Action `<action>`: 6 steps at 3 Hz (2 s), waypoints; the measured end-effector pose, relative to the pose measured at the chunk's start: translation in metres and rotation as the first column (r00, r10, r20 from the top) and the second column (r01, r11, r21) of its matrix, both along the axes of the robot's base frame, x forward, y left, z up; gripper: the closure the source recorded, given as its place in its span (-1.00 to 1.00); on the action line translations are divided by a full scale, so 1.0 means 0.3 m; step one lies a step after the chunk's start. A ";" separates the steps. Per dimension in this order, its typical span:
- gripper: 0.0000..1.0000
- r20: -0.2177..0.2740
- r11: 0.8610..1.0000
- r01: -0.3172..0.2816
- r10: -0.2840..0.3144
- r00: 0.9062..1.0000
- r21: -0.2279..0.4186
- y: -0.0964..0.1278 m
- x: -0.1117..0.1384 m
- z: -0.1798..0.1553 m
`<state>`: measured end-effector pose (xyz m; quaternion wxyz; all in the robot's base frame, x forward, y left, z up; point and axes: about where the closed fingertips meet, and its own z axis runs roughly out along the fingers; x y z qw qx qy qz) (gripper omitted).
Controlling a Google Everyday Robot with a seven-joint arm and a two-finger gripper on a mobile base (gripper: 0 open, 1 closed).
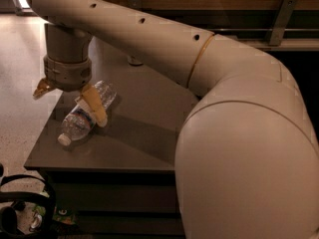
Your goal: Place water bottle upright
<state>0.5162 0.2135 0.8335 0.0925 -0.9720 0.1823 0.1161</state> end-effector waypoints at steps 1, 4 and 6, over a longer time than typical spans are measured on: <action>-0.97 -0.046 0.999 0.051 -0.051 0.998 -0.007 -0.052 -0.027 -0.054; 0.38 -0.060 0.995 0.100 -0.100 0.993 -0.004 -0.083 -0.035 -0.058; 1.00 -0.058 0.995 0.101 -0.101 0.993 -0.001 -0.078 -0.033 -0.048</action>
Offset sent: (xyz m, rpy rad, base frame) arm -0.0146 -0.0414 -0.0314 -0.0071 0.0798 -0.1574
